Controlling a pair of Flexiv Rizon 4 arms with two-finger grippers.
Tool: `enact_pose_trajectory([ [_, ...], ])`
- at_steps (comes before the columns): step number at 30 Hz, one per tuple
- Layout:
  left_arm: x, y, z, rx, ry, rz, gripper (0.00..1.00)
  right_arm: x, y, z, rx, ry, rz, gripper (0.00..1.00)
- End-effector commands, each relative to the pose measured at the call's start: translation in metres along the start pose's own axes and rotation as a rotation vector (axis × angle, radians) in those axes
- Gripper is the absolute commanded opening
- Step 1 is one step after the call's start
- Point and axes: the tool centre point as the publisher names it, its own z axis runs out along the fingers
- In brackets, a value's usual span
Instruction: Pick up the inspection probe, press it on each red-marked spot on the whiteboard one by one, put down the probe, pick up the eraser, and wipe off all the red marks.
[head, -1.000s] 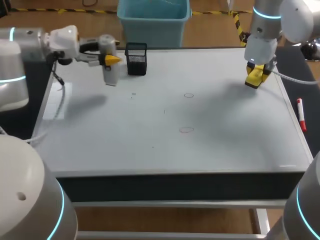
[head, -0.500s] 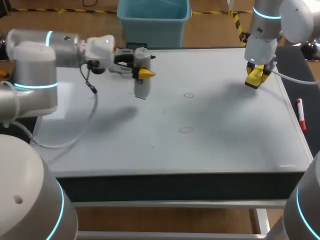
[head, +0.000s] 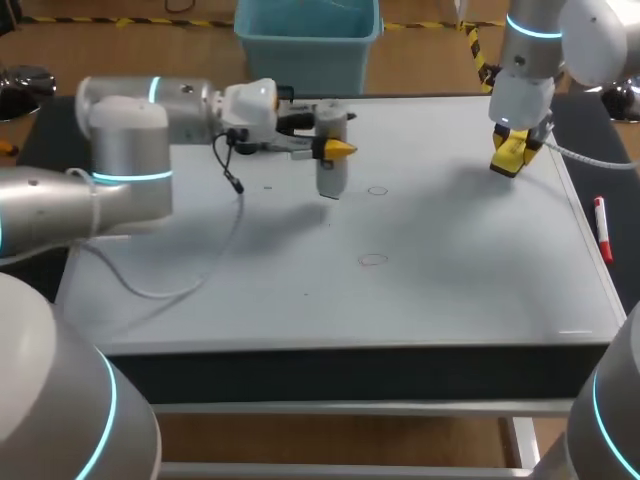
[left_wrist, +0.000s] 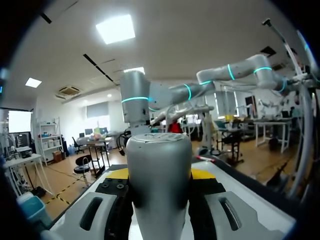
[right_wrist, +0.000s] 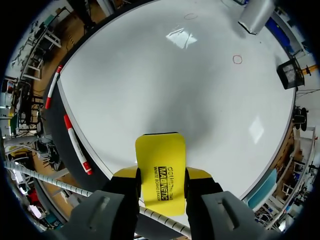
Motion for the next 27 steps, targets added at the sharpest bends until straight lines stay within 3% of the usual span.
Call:
enact_pose_trajectory([
  [1,-0.012,0.009,0.027,0.011,0.019,-0.008,0.0,0.0,-0.001,-0.001,0.0,0.003,-0.002,0.0],
  [8,-0.013,0.013,0.052,-0.002,0.036,-0.019,0.0,0.0,-0.001,-0.001,0.0,0.003,-0.002,0.0],
  [27,-0.03,0.024,0.067,0.04,0.037,-0.028,0.0,0.0,-0.001,-0.001,0.0,0.003,-0.002,0.0],
])
